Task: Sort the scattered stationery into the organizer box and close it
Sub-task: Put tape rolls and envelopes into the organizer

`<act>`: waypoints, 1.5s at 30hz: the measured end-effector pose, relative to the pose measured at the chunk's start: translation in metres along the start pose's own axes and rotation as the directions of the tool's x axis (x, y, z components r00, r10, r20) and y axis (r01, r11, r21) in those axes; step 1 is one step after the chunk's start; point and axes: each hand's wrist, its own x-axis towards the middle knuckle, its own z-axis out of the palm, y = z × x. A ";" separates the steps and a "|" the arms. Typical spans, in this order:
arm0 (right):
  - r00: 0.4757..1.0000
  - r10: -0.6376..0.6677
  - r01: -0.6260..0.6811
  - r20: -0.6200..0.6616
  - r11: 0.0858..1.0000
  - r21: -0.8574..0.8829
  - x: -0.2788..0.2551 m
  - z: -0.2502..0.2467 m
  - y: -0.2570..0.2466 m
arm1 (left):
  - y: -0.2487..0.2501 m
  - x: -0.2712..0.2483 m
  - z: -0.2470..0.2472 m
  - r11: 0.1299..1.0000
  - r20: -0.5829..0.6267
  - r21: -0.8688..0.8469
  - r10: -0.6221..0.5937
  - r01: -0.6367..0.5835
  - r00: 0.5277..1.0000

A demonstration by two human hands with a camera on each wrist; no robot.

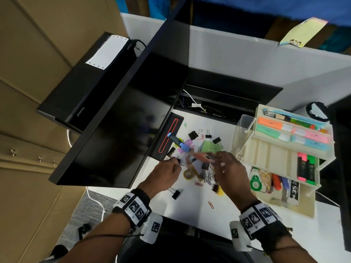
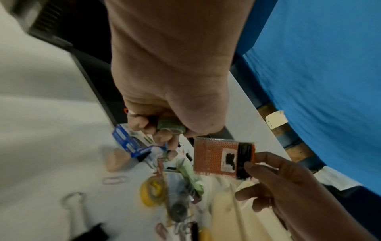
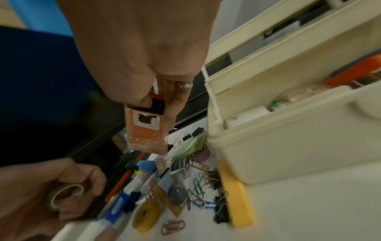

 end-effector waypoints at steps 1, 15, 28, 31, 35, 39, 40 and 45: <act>0.999 0.028 -0.025 -0.033 0.997 0.071 -0.001 -0.005 0.003 | 0.008 0.004 0.000 0.999 0.030 -0.030 -0.024 0.025 0.999; 0.912 0.406 -0.299 0.050 0.579 0.758 -0.040 -0.040 0.030 | 0.101 0.048 0.014 0.907 0.228 -0.421 0.084 0.021 0.970; 0.799 0.566 -0.496 0.203 0.428 0.756 -0.064 -0.079 0.083 | 0.118 0.070 0.022 0.977 0.218 0.088 0.170 -0.193 0.961; 0.785 0.590 -0.494 0.190 0.412 0.766 -0.072 -0.089 0.089 | 0.120 0.072 0.022 0.966 0.248 0.072 0.222 -0.247 0.943; 0.770 0.597 -0.573 0.225 0.492 0.656 -0.083 -0.092 0.107 | 0.138 0.073 0.030 0.911 0.182 0.078 0.387 -0.405 0.904; 0.701 0.645 -0.683 0.303 0.486 0.546 -0.092 -0.097 0.123 | 0.167 0.078 0.052 0.827 0.105 0.094 0.546 -0.555 0.831; 0.687 0.648 -0.701 0.329 0.472 0.534 -0.094 -0.099 0.125 | 0.174 0.080 0.059 0.810 0.107 0.126 0.563 -0.573 0.819; 0.645 0.692 -0.705 0.325 0.374 0.603 -0.095 -0.094 0.135 | 0.198 0.084 0.079 0.754 0.067 0.287 0.600 -0.591 0.797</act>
